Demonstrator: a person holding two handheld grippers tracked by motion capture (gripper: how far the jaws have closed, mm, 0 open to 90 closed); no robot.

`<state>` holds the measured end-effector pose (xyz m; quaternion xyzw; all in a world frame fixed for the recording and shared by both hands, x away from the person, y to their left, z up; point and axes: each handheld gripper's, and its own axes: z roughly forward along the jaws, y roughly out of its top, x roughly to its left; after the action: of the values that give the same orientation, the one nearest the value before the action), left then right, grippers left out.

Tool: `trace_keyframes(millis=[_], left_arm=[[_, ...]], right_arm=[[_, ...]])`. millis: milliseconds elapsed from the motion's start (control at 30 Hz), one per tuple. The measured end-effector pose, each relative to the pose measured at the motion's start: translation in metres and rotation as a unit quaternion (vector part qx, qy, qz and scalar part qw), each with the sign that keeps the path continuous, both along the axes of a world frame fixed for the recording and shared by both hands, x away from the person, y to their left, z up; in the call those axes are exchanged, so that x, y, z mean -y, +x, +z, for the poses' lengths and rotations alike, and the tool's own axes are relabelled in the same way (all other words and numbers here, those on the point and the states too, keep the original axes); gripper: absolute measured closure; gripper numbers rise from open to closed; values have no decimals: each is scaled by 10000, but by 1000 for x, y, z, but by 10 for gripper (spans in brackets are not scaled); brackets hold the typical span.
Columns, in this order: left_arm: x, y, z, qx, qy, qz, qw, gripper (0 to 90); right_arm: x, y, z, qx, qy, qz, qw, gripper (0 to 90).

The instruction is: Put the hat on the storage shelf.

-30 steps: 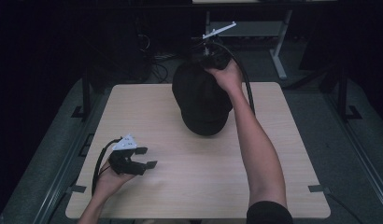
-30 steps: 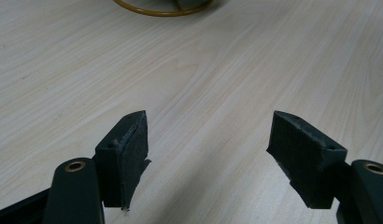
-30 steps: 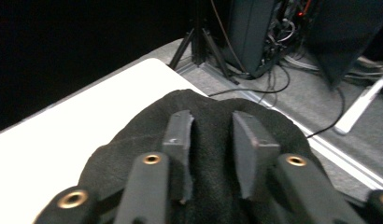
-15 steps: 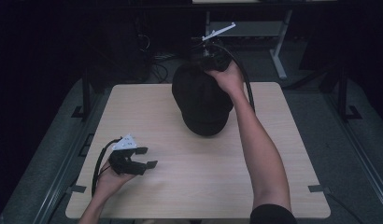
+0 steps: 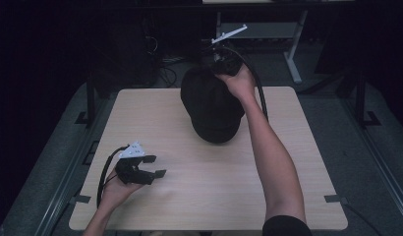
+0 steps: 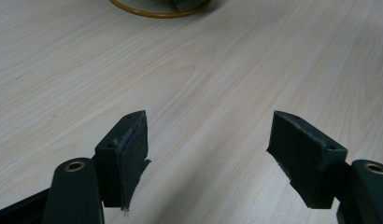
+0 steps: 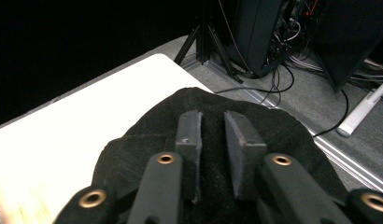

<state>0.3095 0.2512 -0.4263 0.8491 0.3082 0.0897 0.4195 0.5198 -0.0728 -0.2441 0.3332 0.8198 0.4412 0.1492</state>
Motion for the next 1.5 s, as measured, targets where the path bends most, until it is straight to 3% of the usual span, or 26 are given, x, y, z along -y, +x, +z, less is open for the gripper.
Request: trace_keyframes(millis=[267,500,733,1200,1500], left_arm=[[-2,2,1,82,7,46,10000,275],[-5,2,2,117,-113,133,9998,267],[-6,1,2,105,-70,144,9998,258],[-4,1,1,91,-53,164,9998,251],[-4,0,1,121,-65,162,9998,250]], right_arm=[[7,-2,1,-30,206,-20,9998,656],[16,-8,9,12,280,-37,9996,584],[27,-17,13,-7,396,-4,9992,512],[63,-37,14,-48,655,-20,9978,375],[86,-52,8,-134,759,-37,9970,339]])
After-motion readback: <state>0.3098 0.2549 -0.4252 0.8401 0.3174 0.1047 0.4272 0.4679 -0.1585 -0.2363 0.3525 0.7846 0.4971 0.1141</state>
